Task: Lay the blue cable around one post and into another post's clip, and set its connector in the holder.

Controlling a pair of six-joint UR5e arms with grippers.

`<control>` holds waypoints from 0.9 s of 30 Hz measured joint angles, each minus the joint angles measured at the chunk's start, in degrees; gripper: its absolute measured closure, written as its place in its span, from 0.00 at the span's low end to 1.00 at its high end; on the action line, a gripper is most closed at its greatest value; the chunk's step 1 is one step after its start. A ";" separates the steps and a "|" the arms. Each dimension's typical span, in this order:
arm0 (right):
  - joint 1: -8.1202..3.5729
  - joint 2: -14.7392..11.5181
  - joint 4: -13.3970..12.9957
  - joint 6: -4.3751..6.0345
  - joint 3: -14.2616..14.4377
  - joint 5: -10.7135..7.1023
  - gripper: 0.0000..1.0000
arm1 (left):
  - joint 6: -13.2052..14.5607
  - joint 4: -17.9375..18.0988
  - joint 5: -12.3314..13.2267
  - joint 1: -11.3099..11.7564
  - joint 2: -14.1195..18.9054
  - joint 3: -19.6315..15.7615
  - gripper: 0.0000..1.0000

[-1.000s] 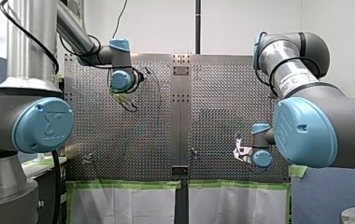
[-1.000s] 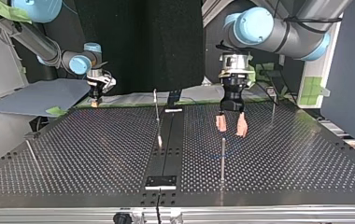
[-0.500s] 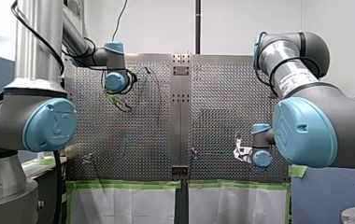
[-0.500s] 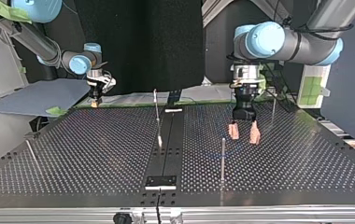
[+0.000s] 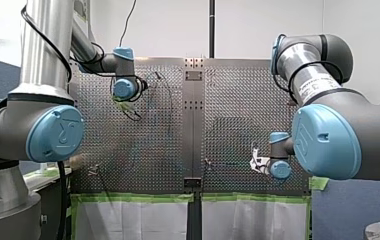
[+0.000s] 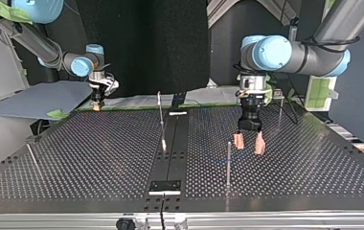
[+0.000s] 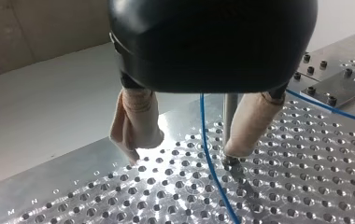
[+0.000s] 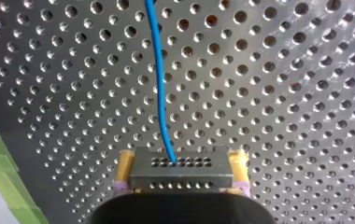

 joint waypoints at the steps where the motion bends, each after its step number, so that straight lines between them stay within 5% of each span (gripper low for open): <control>1: 0.00 0.01 0.00 0.00 0.00 -0.07 1.00 | 0.00 0.00 -0.02 0.01 0.00 0.03 0.00; 13: -0.06 0.05 0.15 0.18 -0.01 -0.44 1.00 | -1.33 -0.70 -0.64 -0.13 -0.39 3.77 0.00; 27: -0.08 0.08 0.07 0.35 -0.01 -0.45 1.00 | -2.06 -0.76 0.38 -0.08 -4.70 5.57 0.00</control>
